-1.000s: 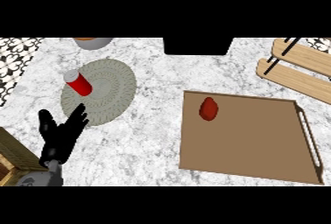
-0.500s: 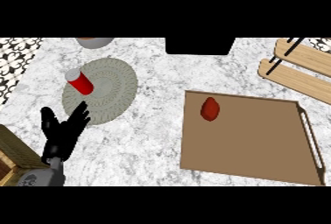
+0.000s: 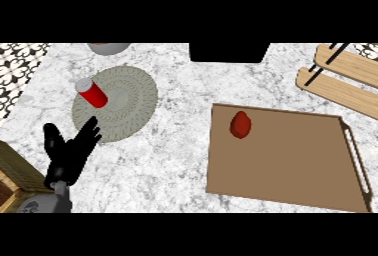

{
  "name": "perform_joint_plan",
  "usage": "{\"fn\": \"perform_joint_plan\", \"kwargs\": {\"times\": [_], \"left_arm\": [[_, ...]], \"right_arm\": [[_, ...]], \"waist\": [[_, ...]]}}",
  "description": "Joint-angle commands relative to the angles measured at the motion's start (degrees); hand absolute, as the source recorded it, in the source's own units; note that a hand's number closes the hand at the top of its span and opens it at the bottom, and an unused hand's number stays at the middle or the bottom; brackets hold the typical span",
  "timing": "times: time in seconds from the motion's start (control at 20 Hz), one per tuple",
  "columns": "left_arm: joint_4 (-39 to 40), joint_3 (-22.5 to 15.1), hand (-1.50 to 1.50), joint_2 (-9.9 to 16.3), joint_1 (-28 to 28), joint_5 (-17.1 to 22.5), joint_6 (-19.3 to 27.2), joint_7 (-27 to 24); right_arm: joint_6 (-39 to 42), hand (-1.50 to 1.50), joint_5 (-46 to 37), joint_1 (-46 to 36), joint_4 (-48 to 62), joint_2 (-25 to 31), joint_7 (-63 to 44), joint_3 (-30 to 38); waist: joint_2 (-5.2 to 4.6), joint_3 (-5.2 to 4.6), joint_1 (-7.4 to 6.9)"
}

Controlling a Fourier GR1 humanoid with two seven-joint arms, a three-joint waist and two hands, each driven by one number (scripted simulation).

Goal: Pick the squash from the tray and place it in the tiered shelf

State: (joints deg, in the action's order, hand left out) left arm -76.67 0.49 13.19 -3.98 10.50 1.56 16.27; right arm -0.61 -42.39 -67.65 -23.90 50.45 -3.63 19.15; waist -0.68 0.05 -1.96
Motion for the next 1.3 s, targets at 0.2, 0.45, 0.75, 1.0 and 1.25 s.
{"fn": "perform_joint_plan", "kwargs": {"times": [0.2,0.45,0.75,1.0,1.25], "left_arm": [[4.27,1.31,0.00,-0.47,-1.85,-0.47,-0.52,-2.42],[4.31,-0.02,0.00,-1.94,-3.45,-1.72,0.69,-1.24],[1.96,0.85,0.00,-0.74,-0.38,-0.25,-1.61,-1.75],[0.79,-0.21,0.00,-2.21,0.50,-1.93,0.69,-0.98],[0.27,0.09,0.00,-2.14,0.07,-1.23,-0.02,-0.02]], "right_arm": [[0.51,1.50,-5.13,-1.63,4.02,1.63,2.01,-4.19],[-5.17,-1.50,3.74,-3.75,5.52,0.18,-1.62,5.72],[-6.41,-1.50,10.62,-5.34,6.28,0.88,-1.25,12.57],[-5.55,-1.50,15.75,-5.97,6.11,2.39,0.09,17.15],[-12.25,-1.50,17.73,-6.42,5.46,5.65,-1.69,20.12]], "waist": [[-0.11,-0.06,0.21],[-0.13,-0.02,0.68],[-0.04,0.01,0.01],[0.14,0.03,0.24],[-0.01,0.02,0.06]]}}
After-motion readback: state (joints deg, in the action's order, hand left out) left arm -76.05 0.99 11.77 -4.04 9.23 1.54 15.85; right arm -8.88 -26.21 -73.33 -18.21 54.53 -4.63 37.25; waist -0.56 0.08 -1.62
